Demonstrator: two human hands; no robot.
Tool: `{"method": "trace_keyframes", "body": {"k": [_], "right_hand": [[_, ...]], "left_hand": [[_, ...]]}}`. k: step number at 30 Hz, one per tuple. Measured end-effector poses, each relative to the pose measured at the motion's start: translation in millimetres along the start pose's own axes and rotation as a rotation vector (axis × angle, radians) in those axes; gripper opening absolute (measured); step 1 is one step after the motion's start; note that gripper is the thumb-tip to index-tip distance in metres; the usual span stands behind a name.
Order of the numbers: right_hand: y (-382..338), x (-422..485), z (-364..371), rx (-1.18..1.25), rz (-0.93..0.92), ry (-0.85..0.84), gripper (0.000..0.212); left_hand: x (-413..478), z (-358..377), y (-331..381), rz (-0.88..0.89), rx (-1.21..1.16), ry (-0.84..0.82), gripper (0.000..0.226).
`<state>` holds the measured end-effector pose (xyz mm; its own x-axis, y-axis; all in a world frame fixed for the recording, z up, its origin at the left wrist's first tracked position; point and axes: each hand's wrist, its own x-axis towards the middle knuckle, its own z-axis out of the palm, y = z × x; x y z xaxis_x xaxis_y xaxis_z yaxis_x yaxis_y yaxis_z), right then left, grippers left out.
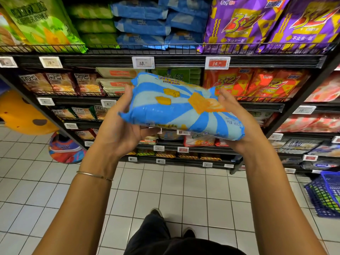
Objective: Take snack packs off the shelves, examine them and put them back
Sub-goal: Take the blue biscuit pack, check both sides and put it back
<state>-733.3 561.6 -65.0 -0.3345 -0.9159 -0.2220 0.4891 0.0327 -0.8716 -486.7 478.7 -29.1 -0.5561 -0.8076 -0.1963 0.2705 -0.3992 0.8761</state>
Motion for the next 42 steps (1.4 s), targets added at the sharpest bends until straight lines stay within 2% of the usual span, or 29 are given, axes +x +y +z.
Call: {"method": "trace_keyframes", "body": {"k": [3,5,8,11,16,21,24,27,32,36,38,42], "right_hand": [[14,2,1,-0.049,0.075,-0.081,0.043],[23,1,3,-0.031,0.117,-0.077,0.036],[30,2,-1,-0.120,0.088,-0.096,0.028],[32,4,-9,-0.241,0.102,-0.108,0.046],[27,7,-13,-0.360,0.080,-0.131,0.056],[27,6,-16,-0.390,0.084,-0.151,0.052],[27,-1,-23,-0.329,0.044,-0.160,0.030],[35,-6,-37,-0.304,0.057,-0.126,0.061],[61,-22,-44,-0.471,0.178,-0.138,0.039],[77,-33,-42,-0.423,0.153,-0.115,0.046],[86,-39,-42,-0.374,0.108,-0.098,0.048],[105,-54,-43,-0.335,0.025,-0.058,0.050]], "left_hand": [[1,0,2,0.044,0.105,0.014,0.060],[2,0,2,0.053,0.148,0.036,0.064],[1,0,3,0.031,0.133,0.044,0.068],[1,-1,3,-0.009,0.102,0.046,0.049],[2,-7,2,-0.100,0.125,0.061,0.053],[-2,-17,-2,-0.131,0.102,-0.019,0.054],[-11,-35,-7,-0.141,0.048,-0.157,0.048],[-20,-47,-22,-0.148,0.036,-0.206,0.048],[-29,-50,-63,-0.190,0.115,-0.035,0.057],[-40,-49,-84,-0.237,0.132,0.039,0.058],[-43,-50,-93,-0.209,0.132,0.063,0.064],[-54,-52,-107,-0.155,0.135,0.063,0.062]]}}
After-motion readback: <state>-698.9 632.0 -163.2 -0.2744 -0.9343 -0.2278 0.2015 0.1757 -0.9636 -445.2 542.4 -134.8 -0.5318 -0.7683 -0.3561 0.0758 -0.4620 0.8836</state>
